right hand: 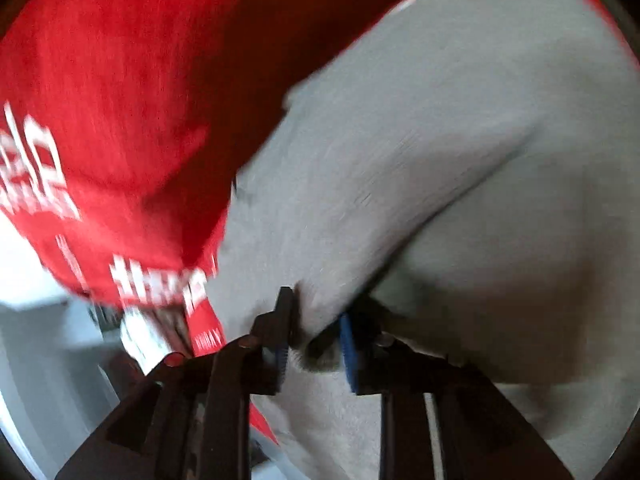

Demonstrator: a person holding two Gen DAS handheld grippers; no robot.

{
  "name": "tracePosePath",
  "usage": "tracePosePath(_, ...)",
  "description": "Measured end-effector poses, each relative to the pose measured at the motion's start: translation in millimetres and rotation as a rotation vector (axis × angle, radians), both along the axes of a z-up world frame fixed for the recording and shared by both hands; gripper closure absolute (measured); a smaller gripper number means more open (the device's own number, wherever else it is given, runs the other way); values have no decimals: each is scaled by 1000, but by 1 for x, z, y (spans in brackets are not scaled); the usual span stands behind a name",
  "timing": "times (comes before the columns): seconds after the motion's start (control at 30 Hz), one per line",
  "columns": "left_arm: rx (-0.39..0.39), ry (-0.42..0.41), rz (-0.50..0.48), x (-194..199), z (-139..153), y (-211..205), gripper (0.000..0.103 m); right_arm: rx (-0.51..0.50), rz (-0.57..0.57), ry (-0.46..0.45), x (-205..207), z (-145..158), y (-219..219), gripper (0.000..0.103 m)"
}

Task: Fold small clothes

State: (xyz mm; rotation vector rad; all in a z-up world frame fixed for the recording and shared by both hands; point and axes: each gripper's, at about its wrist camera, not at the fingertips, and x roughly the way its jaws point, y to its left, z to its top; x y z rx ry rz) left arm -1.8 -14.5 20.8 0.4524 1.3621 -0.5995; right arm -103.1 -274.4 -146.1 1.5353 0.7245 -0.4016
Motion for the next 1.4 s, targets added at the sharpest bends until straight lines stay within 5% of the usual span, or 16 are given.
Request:
tracePosePath(0.1, -75, 62, 20, 12, 3, 6, 1, -2, -121, 9, -13, 3, -14, 77)
tracePosePath(0.17, -111, 70, 15, 17, 10, 10, 1, -24, -103, 22, -1, 7, -18, 81)
tracePosePath(0.23, -159, 95, 14, 22, 16, 13, 1, -94, -20, 24, 21, 19, -18, 91)
tracePosePath(0.4, -312, 238, 59, 38, 22, 19, 1, -245, 284, -41, 93, 51, 24, 91)
tracePosePath(0.57, -346, 288, 114, 48, 17, 25, 1, -421, 665, 128, 149, 47, 96, 90)
tracePosePath(0.7, -324, 338, 109, 46, 5, 23, 1, -482, 775, 232, 142, 39, 120, 87)
tracePosePath(0.8, -309, 344, 86, 41, 3, 21, 1, -427, 719, 219, 117, 46, 114, 76)
tracePosePath(0.87, -298, 351, 75, 38, 3, 18, 1, -353, 611, 228, 83, 42, 97, 44)
tracePosePath(1.0, -285, 331, 67, 34, 2, 10, 4, -130, 274, 227, -4, 24, 61, 43)
tracePosePath(1.1, -278, 343, 44, 33, 5, 2, 43, -3, -19, 212, -71, 9, 38, 43)
tracePosePath(1.17, -259, 366, 31, 33, 1, -3, 80, 38, -165, 171, -101, 4, 30, 43)
tracePosePath(1.2, -252, 362, 21, 33, 1, -4, 84, 48, -221, 152, -110, 3, 27, 43)
tracePosePath(1.23, -252, 347, 8, 32, 4, -5, 84, 47, -248, 146, -115, 3, 21, 43)
tracePosePath(1.3, -280, 330, -9, 29, 13, -4, 86, 12, -248, 156, -113, 5, 16, 85)
tracePosePath(1.33, -288, 328, -10, 27, 16, -4, 87, -7, -215, 176, -110, 6, 13, 97)
tracePosePath(1.4, -300, 322, -8, 26, 23, 2, 87, -73, -148, 200, -108, 16, 4, 97)
